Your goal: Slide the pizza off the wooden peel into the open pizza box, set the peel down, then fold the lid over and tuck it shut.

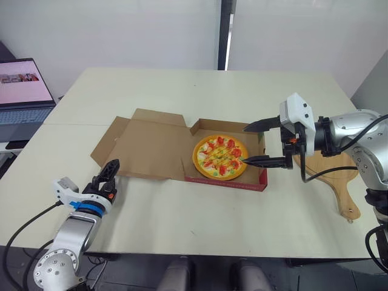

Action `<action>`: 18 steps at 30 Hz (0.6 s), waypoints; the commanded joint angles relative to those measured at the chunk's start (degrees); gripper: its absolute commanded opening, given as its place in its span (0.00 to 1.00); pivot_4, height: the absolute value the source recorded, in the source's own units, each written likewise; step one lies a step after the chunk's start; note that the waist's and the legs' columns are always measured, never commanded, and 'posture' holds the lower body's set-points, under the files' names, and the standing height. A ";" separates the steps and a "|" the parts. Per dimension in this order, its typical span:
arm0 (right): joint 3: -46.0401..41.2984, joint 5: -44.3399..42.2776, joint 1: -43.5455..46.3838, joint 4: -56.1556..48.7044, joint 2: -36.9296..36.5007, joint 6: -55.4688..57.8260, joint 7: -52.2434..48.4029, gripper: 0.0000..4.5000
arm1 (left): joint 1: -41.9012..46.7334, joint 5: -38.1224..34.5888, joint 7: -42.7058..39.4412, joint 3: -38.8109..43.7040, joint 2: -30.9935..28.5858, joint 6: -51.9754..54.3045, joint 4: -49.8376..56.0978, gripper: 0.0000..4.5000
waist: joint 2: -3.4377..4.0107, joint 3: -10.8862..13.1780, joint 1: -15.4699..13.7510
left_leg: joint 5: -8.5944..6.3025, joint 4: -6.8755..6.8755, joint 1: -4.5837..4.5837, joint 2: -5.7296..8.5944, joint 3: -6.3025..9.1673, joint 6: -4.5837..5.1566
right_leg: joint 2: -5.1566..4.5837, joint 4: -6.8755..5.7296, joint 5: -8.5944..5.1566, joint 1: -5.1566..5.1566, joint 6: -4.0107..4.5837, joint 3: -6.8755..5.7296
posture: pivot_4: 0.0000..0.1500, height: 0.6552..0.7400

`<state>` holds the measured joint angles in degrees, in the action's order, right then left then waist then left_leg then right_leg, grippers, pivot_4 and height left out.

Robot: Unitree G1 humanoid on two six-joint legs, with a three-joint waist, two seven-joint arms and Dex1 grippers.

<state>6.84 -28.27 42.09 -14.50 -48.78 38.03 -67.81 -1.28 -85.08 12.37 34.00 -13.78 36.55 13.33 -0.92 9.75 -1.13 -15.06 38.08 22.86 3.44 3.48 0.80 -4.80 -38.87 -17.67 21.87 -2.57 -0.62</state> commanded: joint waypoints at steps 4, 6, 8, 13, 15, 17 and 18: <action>-1.30 -0.17 0.83 -1.40 -0.38 -0.55 -0.21 1.00 | 1.08 -0.49 0.84 -0.05 -0.47 -1.35 0.14 0.91 | 0.00 0.00 0.04 | 0.00 -0.01 0.00 0.00 0.00 0.00 | 0.00 0.00 0.00 0.01 0.00 0.00 | 1.00 0.86; -1.33 -0.19 0.84 -1.40 -0.33 -0.47 -0.10 1.00 | 1.34 -0.21 0.74 -0.24 -0.64 -1.30 -0.55 0.81 | -0.01 0.01 0.04 | 0.00 -0.01 0.00 0.00 0.00 -0.01 | 0.00 0.00 0.00 0.01 0.00 0.00 | 1.00 0.86; -1.38 -0.25 0.81 -1.50 -0.30 -0.40 0.01 1.00 | 1.79 0.31 0.56 -0.63 -0.99 -0.98 -1.31 0.68 | -0.01 0.01 0.00 | 0.00 -0.01 0.00 0.00 0.00 -0.01 | 0.00 0.00 0.00 0.01 0.00 0.00 | 1.00 0.86; -1.45 -0.47 0.71 -1.79 -0.22 -0.24 0.32 1.00 | 2.84 1.88 0.49 -2.25 -1.47 -0.49 -1.25 0.32 | -0.05 0.03 -0.04 | 0.00 -0.01 0.02 0.00 0.00 -0.01 | 0.00 0.01 0.00 0.02 0.00 0.00 | 1.00 0.86; -1.54 -0.63 0.61 -2.13 -0.03 -0.04 0.68 1.00 | 3.09 2.02 0.58 -2.60 -1.43 -0.70 -0.83 0.18 | -0.06 0.03 -0.04 | 0.00 -0.02 0.02 0.00 0.00 -0.01 | 0.00 0.01 0.00 0.03 0.00 0.00 | 1.00 0.86; -1.67 -0.79 0.47 -2.48 0.07 0.15 0.98 1.00 | 3.10 1.96 0.99 -2.56 -1.44 -0.93 0.00 0.05 | -0.06 0.03 -0.04 | 0.00 -0.02 0.02 0.00 0.01 -0.01 | 0.00 0.01 0.00 0.03 0.00 0.00 | 1.00 0.86; -1.74 -0.84 0.36 -2.63 0.07 0.20 1.09 1.00 | 3.03 1.94 1.36 -2.35 -1.37 -1.19 0.50 0.01 | -0.07 0.04 -0.04 | 0.00 -0.02 0.02 0.00 0.01 -0.01 | 0.00 0.01 0.00 0.04 0.00 0.00 | 1.00 0.86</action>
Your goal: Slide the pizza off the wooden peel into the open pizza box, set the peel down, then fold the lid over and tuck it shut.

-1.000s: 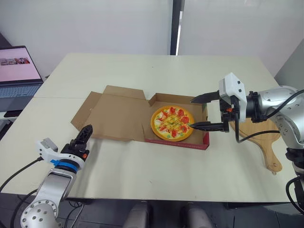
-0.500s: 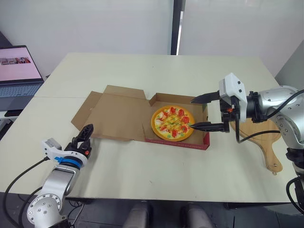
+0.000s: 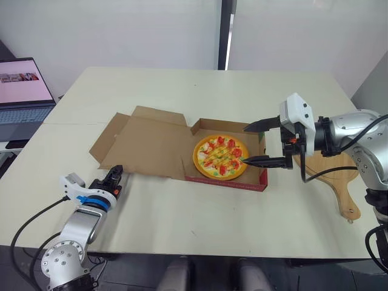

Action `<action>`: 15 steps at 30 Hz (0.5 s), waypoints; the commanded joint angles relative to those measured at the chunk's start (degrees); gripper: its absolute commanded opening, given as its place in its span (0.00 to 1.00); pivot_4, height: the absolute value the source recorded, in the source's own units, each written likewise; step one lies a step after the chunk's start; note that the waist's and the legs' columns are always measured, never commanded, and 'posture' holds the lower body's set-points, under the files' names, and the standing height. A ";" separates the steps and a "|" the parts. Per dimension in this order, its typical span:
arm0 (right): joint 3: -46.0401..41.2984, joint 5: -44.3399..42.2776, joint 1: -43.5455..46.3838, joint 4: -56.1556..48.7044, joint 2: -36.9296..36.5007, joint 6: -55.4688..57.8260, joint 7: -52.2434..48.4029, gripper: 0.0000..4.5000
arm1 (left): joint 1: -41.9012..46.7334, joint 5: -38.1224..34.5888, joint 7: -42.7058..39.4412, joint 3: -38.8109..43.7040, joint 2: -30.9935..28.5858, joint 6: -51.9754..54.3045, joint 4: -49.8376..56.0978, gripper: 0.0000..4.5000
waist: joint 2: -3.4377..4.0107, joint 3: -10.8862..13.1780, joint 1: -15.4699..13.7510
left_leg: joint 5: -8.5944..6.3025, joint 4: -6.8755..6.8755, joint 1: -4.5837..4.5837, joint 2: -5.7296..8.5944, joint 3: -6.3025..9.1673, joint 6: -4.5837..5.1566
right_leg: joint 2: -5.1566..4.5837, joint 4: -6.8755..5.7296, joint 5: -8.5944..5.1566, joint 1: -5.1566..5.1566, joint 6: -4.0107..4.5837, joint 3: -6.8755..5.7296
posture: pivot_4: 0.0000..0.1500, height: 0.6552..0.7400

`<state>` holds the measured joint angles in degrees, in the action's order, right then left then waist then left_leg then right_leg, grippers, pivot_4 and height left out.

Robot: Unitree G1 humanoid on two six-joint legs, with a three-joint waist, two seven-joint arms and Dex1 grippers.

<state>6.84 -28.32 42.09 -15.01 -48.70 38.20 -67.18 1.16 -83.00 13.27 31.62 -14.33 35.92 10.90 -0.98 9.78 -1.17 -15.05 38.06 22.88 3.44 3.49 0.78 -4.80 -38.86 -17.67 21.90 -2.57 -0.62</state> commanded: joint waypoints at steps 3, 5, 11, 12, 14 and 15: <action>-2.00 -0.79 -0.08 -2.49 -0.01 0.09 0.92 1.00 | -0.47 -0.36 1.10 0.54 -1.22 -0.62 4.92 0.01 | -0.03 0.02 0.01 | 0.00 0.00 0.01 0.00 0.00 0.00 | 0.00 0.00 0.00 0.00 0.00 0.00 | 1.00 0.86; -2.14 -0.88 -0.29 -2.68 0.05 0.18 1.24 1.00 | -1.20 -0.74 1.35 0.76 -1.43 -0.53 6.03 0.01 | -0.03 0.02 0.07 | 0.00 -0.01 0.01 0.00 0.00 0.00 | 0.00 0.01 0.00 0.02 0.00 0.01 | 1.00 0.86; -2.21 -0.60 -0.77 -2.71 0.46 -0.20 2.23 1.00 | -1.96 1.12 0.34 0.47 -3.10 -0.93 7.30 0.01 | -0.03 0.02 0.26 | 0.01 -0.04 0.02 0.00 -0.01 -0.02 | 0.01 0.00 0.00 0.08 0.00 0.03 | 1.00 0.86; -2.30 -0.32 -0.78 -2.46 0.63 -0.43 2.62 1.00 | -1.96 1.94 -0.50 0.05 -4.00 -0.77 8.61 0.01 | -0.04 0.02 0.27 | 0.01 -0.05 0.02 0.00 -0.01 -0.03 | 0.01 0.00 0.00 0.09 0.00 0.03 | 1.00 0.86; -2.55 -0.01 -0.78 -2.13 0.87 -0.64 3.36 1.00 | -1.79 2.13 -1.73 -0.64 -5.34 -0.29 11.17 0.01 | -0.09 0.05 0.25 | 0.01 -0.06 0.04 -0.01 0.00 -0.03 | 0.01 0.00 0.00 0.10 0.00 0.03 | 1.00 0.86; -2.63 0.02 -0.77 -2.01 0.91 -0.64 3.67 1.00 | -1.73 2.07 -2.38 -1.08 -5.96 -0.09 12.29 0.01 | -0.10 0.06 0.21 | 0.01 -0.06 0.05 0.00 0.00 -0.03 | 0.01 0.00 0.00 0.11 0.00 0.03 | 1.00 0.86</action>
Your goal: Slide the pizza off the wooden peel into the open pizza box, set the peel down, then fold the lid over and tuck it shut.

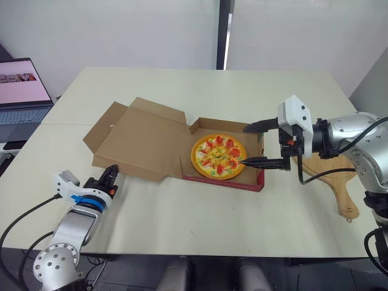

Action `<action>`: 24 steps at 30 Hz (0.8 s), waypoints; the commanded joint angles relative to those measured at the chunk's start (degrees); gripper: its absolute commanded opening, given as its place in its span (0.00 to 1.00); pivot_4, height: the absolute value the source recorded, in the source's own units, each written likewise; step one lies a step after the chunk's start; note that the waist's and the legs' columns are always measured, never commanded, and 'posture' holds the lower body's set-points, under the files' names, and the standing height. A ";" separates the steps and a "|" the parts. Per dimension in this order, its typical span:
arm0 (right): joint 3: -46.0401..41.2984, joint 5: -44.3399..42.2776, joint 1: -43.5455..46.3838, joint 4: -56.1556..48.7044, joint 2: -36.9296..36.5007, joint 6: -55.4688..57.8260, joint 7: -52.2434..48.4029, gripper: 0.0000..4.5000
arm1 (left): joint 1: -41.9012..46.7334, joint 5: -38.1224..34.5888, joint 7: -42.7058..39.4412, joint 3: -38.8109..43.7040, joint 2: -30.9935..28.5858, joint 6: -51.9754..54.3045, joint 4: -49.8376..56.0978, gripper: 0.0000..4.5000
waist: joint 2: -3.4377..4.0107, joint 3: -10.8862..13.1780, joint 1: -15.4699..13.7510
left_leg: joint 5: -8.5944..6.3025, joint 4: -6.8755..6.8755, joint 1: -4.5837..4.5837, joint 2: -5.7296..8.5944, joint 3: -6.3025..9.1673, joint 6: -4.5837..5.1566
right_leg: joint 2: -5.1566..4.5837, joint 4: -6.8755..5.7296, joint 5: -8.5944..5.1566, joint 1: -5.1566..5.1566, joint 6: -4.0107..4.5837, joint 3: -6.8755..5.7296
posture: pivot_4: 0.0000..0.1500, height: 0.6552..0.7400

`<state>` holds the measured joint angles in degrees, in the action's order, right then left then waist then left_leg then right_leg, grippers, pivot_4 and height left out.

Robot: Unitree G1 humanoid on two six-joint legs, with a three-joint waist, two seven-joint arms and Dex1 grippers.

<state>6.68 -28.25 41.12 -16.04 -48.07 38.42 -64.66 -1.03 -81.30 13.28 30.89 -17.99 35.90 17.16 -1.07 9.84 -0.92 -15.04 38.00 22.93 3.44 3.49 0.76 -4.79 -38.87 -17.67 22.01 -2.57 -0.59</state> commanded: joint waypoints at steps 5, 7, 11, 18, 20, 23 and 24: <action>-2.39 0.29 -0.20 -1.08 0.69 -0.91 2.56 1.00 | 1.61 1.91 -6.04 -2.68 -4.64 -0.88 11.16 0.01 | 0.00 0.00 -0.15 | 0.00 0.00 0.00 0.01 -0.01 -0.01 | -0.02 0.01 0.00 0.00 0.00 0.01 | 1.00 0.86; -2.34 0.36 -0.38 -1.26 0.93 -0.82 3.29 1.00 | 2.14 3.00 -8.55 -4.35 -6.79 0.02 13.88 0.01 | -0.02 0.01 -0.20 | 0.01 0.00 0.01 0.01 -0.01 -0.01 | -0.01 0.01 0.00 -0.01 0.00 -0.01 | 1.00 0.86; -2.05 1.22 -0.57 -1.02 1.50 -1.13 5.03 1.00 | 2.42 6.62 -12.99 -8.35 -11.51 1.34 18.32 0.01 | -0.01 0.01 -0.19 | 0.01 -0.02 0.01 0.01 -0.02 -0.01 | -0.01 0.02 0.00 0.00 0.00 0.01 | 1.00 0.86; -1.71 3.58 -0.95 -0.25 3.10 -2.24 7.81 1.00 | 4.35 10.73 -18.48 -13.14 -15.38 0.94 22.88 0.01 | -0.01 0.01 -0.21 | 0.01 -0.04 0.01 0.00 -0.03 -0.01 | -0.01 0.03 0.00 0.00 0.01 0.01 | 1.00 0.86; -1.58 4.03 -1.06 -0.22 3.60 -2.47 8.41 1.00 | 5.13 11.87 -19.56 -14.15 -15.90 0.58 23.54 0.01 | 0.00 0.02 -0.21 | 0.01 -0.05 0.02 0.01 -0.04 -0.01 | -0.01 0.03 0.00 0.01 0.01 0.02 | 1.00 0.86; -0.83 5.70 -1.23 0.32 4.02 -2.40 9.57 1.00 | 6.28 12.23 -20.53 -14.73 -16.06 0.19 24.18 0.01 | 0.00 0.02 -0.21 | 0.01 -0.06 0.02 0.01 -0.04 -0.01 | -0.01 0.04 0.00 0.01 0.01 0.02 | 1.00 0.86; -0.79 6.17 -1.19 0.69 4.29 -2.40 10.06 1.00 | 6.39 12.01 -20.82 -14.78 -16.16 0.21 24.39 0.01 | 0.00 0.02 -0.21 | 0.01 -0.06 0.02 0.01 -0.04 -0.01 | -0.01 0.04 0.00 0.01 0.01 0.01 | 1.00 0.86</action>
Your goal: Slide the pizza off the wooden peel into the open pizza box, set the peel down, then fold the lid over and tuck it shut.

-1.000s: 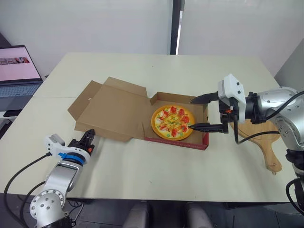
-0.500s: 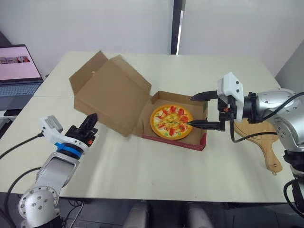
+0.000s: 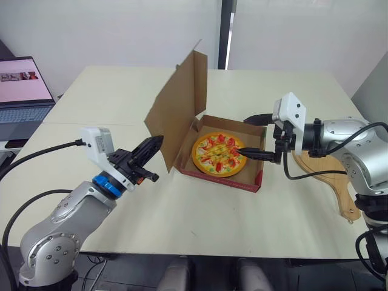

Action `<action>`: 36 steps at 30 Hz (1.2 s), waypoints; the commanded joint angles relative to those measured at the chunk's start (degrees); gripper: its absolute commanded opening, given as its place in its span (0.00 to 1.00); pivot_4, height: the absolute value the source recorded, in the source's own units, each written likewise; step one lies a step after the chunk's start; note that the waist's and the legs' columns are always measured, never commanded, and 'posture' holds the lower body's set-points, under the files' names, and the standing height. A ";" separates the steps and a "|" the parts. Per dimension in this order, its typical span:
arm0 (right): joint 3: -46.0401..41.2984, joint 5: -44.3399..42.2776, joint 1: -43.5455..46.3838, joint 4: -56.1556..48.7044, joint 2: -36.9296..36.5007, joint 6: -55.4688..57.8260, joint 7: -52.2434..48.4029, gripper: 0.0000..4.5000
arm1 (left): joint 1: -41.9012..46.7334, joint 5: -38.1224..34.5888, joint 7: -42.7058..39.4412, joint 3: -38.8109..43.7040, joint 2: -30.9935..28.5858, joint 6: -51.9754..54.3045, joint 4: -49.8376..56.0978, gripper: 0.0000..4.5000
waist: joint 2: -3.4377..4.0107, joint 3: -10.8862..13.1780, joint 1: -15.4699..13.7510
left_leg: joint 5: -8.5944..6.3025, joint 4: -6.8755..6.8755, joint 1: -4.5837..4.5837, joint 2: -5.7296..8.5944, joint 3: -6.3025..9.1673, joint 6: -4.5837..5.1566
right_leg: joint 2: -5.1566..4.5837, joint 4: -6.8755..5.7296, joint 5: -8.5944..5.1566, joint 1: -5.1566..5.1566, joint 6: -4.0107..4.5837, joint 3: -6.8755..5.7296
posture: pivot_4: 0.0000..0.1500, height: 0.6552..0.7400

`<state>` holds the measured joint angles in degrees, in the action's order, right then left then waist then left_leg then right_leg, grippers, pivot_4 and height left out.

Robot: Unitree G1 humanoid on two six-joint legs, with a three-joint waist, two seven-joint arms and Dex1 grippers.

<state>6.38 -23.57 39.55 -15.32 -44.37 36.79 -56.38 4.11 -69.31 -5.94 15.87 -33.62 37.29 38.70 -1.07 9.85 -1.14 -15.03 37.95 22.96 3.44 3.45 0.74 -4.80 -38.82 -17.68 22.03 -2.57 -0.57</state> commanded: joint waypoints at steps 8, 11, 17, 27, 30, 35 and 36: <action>0.36 6.18 2.23 5.36 2.23 -0.25 5.87 1.00 | -0.52 -0.83 -4.21 1.12 -0.98 -1.41 3.17 0.01 | 0.00 0.00 0.14 | 0.00 -0.02 0.00 0.00 -0.01 -0.01 | 0.00 0.00 0.00 0.02 0.00 0.01 | 1.00 0.86; 1.49 9.39 4.09 9.73 2.65 -1.50 7.32 0.96 | -0.26 -2.17 -5.10 1.29 -1.63 -0.98 3.41 0.00 | 0.00 0.01 0.17 | 0.01 -0.01 0.00 0.00 -0.01 -0.01 | 0.00 0.00 0.00 0.02 0.00 0.02 | 1.00 0.86; 5.35 17.57 8.86 20.67 3.37 -9.32 8.43 0.56 | 1.68 -3.34 -5.31 0.42 -3.07 -0.64 3.56 0.00 | -0.01 0.03 0.50 | 0.01 -0.03 0.01 0.00 -0.04 -0.02 | 0.00 0.00 0.00 0.03 0.00 0.02 | 1.00 0.86; 16.06 36.00 27.37 58.55 11.95 -31.39 13.66 0.01 | 6.48 -3.36 -4.66 -1.24 -3.45 0.41 1.79 0.00 | -0.06 0.13 1.61 | 0.11 -0.04 -0.01 -0.03 -0.12 -0.17 | 0.10 -0.04 0.00 0.09 0.00 0.08 | 1.00 0.86; 17.88 39.68 32.45 71.13 14.73 -37.08 15.41 0.01 | 7.14 -3.34 -4.50 -1.44 -3.34 0.76 1.49 0.00 | -0.07 0.16 1.80 | 0.13 -0.05 -0.01 -0.03 -0.13 -0.21 | 0.11 -0.06 0.00 0.12 0.01 0.09 | 1.00 0.86; 18.73 43.84 36.96 84.55 18.29 -42.15 18.15 0.01 | 7.39 -3.16 -3.92 -1.64 -3.13 0.89 1.57 0.00 | -0.10 0.18 1.79 | 0.14 -0.06 -0.01 -0.02 -0.11 -0.22 | 0.11 -0.08 0.00 0.13 0.01 0.09 | 1.00 0.86; 19.10 44.78 37.37 86.08 18.64 -42.80 18.53 0.01 | 7.32 -3.14 -3.70 -1.64 -3.07 0.87 1.72 0.00 | -0.09 0.19 1.79 | 0.14 -0.06 -0.01 -0.02 -0.11 -0.22 | 0.11 -0.08 0.00 0.13 0.01 0.09 | 1.00 0.86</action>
<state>25.84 19.85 74.96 69.20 -25.46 -4.39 -38.96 10.63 -71.93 -9.97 13.81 -36.66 38.59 39.28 -1.16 10.04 0.66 -14.89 37.89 22.95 3.42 3.34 0.51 -4.69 -38.91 -17.67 22.16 -2.56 -0.48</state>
